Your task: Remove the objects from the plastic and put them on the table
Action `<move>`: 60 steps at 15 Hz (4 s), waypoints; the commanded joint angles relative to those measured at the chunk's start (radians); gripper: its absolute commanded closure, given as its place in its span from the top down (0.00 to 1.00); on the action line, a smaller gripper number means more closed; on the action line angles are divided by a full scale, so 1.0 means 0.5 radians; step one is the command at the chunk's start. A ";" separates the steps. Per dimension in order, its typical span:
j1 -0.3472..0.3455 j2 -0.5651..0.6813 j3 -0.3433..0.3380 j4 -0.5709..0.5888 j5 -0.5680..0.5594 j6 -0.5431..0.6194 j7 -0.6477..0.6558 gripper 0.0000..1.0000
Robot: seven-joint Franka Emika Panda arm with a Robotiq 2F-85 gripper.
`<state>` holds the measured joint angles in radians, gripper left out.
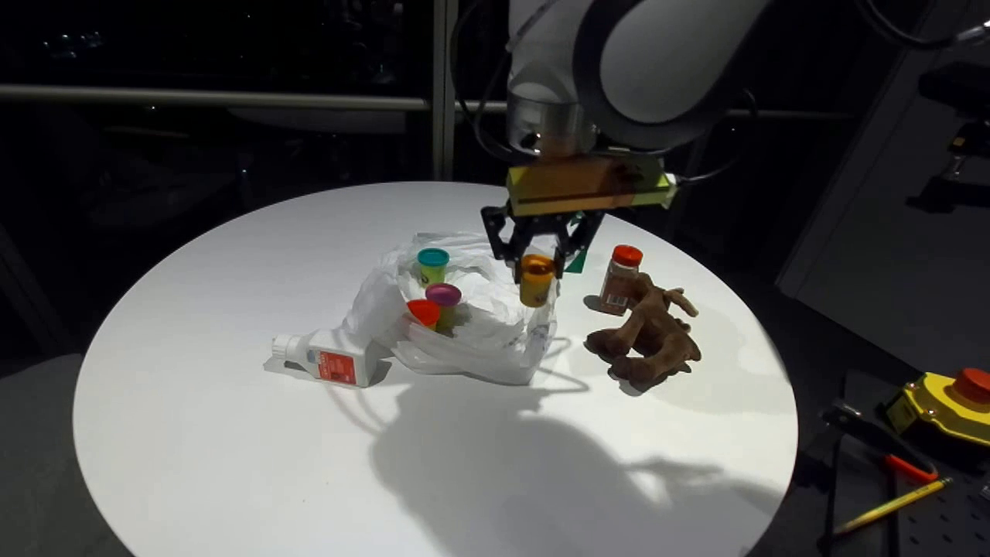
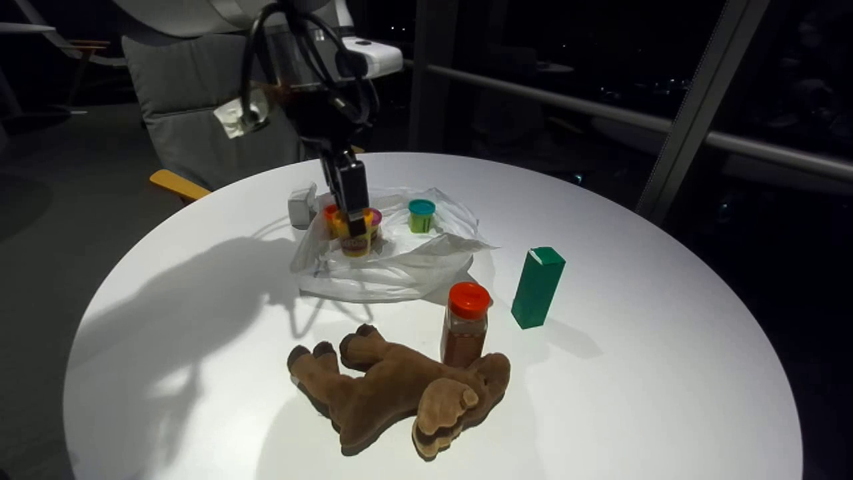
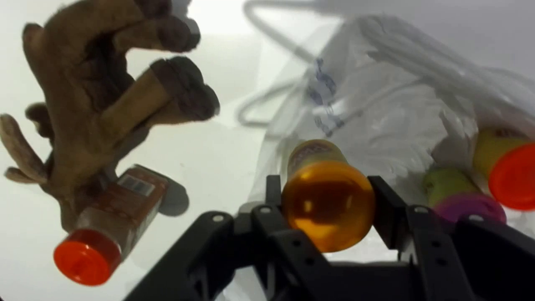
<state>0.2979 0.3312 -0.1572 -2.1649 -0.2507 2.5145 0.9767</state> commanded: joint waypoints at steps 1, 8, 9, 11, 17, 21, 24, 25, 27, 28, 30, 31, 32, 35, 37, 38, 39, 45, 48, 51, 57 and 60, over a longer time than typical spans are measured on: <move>-0.041 -0.269 0.093 -0.440 -0.056 0.153 0.033 0.28; -0.150 -0.308 0.215 -0.724 0.020 0.280 -0.081 0.28; -0.161 -0.285 0.201 -0.730 -0.008 0.309 -0.067 0.28; -0.200 -0.211 0.177 -0.719 -0.011 0.403 -0.083 0.28; -0.203 -0.042 0.125 -0.677 -0.022 0.614 -0.243 0.28; -0.158 -0.065 0.088 -0.666 -0.041 0.580 -0.277 0.79; -0.075 -0.144 0.007 -0.691 -0.134 0.533 -0.179 0.99; -0.043 -0.169 -0.024 -0.695 -0.176 0.524 -0.144 1.00; 0.020 -0.242 -0.082 -0.677 -0.299 0.463 -0.057 1.00; 0.023 -0.279 -0.076 -0.658 -0.337 0.427 -0.042 1.00; 0.017 -0.340 -0.051 -0.582 -0.434 0.348 0.015 1.00; -0.003 -0.359 -0.021 -0.528 -0.465 0.307 0.031 1.00; -0.028 -0.362 0.015 -0.460 -0.475 0.273 0.022 0.99; -0.095 -0.271 0.097 -0.189 -0.395 0.225 0.025 1.00; -0.131 -0.184 0.130 -0.021 -0.321 0.219 0.031 1.00; -0.149 -0.125 0.141 0.065 -0.278 0.218 0.014 1.00; -0.168 -0.055 0.156 0.154 -0.209 0.197 -0.019 1.00; -0.163 0.329 0.135 0.571 -0.056 0.064 -0.092 1.00; -0.181 0.508 0.151 0.775 -0.051 -0.049 -0.301 1.00; -0.201 0.666 0.164 0.959 -0.019 -0.084 -0.541 1.00; -0.246 0.873 0.180 1.222 0.100 -0.011 -0.930 1.00; -0.268 0.957 0.193 1.318 0.210 -0.017 -1.095 1.00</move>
<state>0.1876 0.7537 -0.0798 -1.5915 -0.2013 2.5107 0.5210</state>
